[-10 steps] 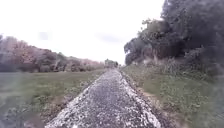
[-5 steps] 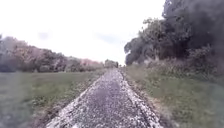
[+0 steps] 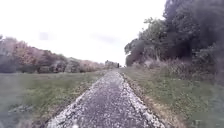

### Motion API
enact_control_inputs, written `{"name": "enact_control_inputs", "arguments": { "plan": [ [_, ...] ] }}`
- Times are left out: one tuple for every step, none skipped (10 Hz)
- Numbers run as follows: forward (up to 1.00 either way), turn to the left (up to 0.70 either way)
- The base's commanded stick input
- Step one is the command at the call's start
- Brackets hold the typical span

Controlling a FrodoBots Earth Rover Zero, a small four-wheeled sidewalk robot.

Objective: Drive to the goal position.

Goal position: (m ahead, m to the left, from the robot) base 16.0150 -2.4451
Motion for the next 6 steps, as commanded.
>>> {"name": "enact_control_inputs", "arguments": {
  "plan": [
    [0.6, 0.0],
    [0.6, 0.0],
    [0.6, 0.0],
    [0.6, 0.0],
    [0.6, 0.0],
    [0.6, 0.0]
  ]
}}
